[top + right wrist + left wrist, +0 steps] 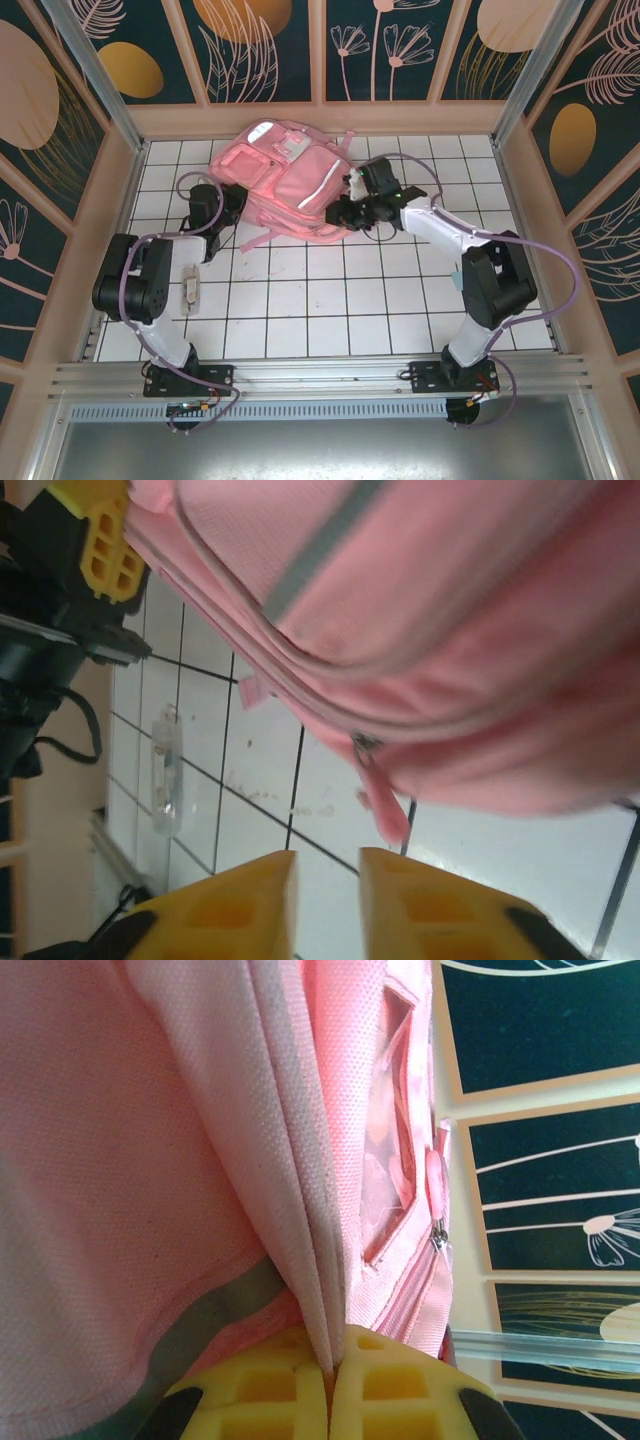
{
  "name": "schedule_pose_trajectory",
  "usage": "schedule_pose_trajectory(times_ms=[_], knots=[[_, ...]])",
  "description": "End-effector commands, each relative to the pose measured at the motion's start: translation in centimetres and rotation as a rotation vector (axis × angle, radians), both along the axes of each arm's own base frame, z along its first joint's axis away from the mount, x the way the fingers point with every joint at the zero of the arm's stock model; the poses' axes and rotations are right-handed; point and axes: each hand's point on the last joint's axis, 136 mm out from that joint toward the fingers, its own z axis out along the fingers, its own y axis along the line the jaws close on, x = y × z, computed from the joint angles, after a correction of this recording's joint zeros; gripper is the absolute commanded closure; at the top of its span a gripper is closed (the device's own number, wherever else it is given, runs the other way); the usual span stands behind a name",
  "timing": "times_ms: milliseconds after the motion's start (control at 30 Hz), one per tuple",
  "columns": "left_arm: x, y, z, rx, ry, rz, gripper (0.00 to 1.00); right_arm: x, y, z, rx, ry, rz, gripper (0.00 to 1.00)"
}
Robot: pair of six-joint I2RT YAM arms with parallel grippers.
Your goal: Pack the student bag
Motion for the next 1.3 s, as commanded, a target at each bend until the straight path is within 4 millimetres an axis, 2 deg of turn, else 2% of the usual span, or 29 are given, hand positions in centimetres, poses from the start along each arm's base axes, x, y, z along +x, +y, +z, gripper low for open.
schedule_pose_trajectory(times_ms=[0, 167, 300, 467, 567, 667, 967, 1067, 1267], knots=[[0.0, -0.1, 4.6, 0.02, -0.137, -0.021, 1.0, 1.3, 0.2, -1.7, -0.19, -0.082, -0.001, 0.7], [0.1, -0.3, 5.1, 0.022, -0.145, -0.036, 1.0, 1.3, 1.6, -3.6, -0.314, -0.102, 0.058, 0.64], [0.1, -0.4, 4.9, 0.021, -0.14, -0.04, 1.0, 0.7, 1.4, -4.6, -0.408, -0.111, 0.082, 0.63], [0.2, -0.5, 5.0, 0.014, -0.143, -0.044, 1.0, -0.3, 1.4, -6.1, -0.482, -0.109, 0.115, 0.63], [0.2, -0.6, 5.3, 0.01, -0.15, -0.046, 1.0, -0.1, 1.4, -7.1, -0.528, -0.111, 0.121, 0.69], [0.2, -0.6, 5.5, 0.009, -0.151, -0.047, 1.0, -0.3, 2.0, -7.4, -0.569, -0.127, 0.146, 0.72], [0.2, -0.5, 5.4, 0.001, -0.144, -0.036, 1.0, -2.9, 3.4, -7.5, -0.579, -0.12, 0.231, 0.69], [0.3, -0.5, 5.5, -0.004, -0.145, -0.037, 1.0, -3.3, 3.0, -8.4, -0.591, -0.104, 0.228, 0.69], [0.1, -0.5, 6.2, -0.014, -0.158, -0.037, 1.0, -2.4, 2.0, -10.8, -0.624, -0.062, 0.186, 0.72]])
